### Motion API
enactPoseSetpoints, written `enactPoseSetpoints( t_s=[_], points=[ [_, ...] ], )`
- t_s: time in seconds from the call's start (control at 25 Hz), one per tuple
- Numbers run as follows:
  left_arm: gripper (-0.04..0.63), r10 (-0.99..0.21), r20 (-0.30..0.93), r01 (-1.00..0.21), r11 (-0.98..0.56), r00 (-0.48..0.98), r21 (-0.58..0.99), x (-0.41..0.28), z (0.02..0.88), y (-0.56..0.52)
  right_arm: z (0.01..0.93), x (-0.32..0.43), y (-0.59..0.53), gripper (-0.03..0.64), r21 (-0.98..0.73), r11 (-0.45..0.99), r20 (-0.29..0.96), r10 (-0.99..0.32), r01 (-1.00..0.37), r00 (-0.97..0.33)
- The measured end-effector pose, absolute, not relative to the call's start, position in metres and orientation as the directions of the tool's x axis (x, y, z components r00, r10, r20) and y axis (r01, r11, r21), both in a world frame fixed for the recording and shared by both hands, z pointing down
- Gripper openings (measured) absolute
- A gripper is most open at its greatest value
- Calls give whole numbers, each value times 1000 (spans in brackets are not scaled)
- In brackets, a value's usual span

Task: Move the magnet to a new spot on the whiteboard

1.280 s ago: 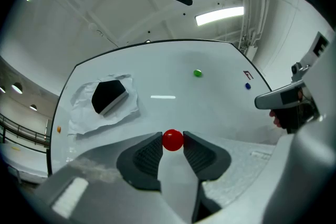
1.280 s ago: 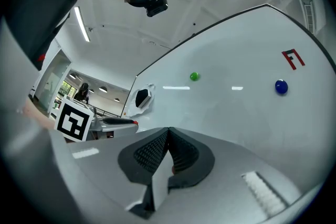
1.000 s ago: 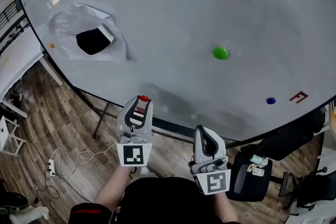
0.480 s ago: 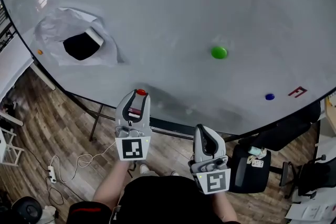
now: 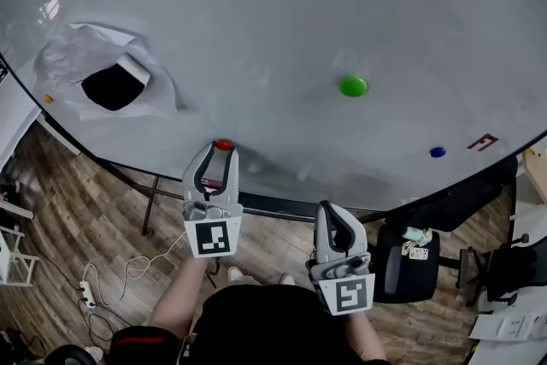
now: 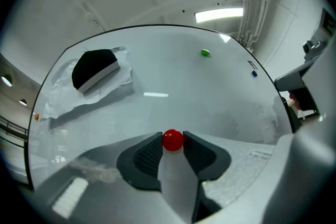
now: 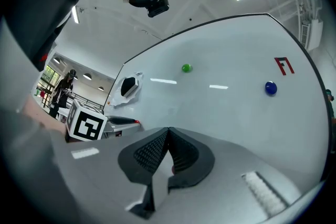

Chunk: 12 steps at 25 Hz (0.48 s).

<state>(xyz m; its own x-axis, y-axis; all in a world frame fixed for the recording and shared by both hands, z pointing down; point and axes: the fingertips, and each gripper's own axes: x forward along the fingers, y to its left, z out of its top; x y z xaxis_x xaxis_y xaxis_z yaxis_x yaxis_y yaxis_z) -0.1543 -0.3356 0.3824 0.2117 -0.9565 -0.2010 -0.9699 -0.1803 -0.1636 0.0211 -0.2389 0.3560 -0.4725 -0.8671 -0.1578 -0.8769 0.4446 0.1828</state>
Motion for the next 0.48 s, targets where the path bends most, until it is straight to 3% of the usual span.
enactPoseSetpoints(
  t_s=[0.48],
  points=[
    [130,-949,-213,-964,-196,232,-177,-153,383,-341,361,21,-244,2,174,420,-146,-883,-891,-445]
  ],
)
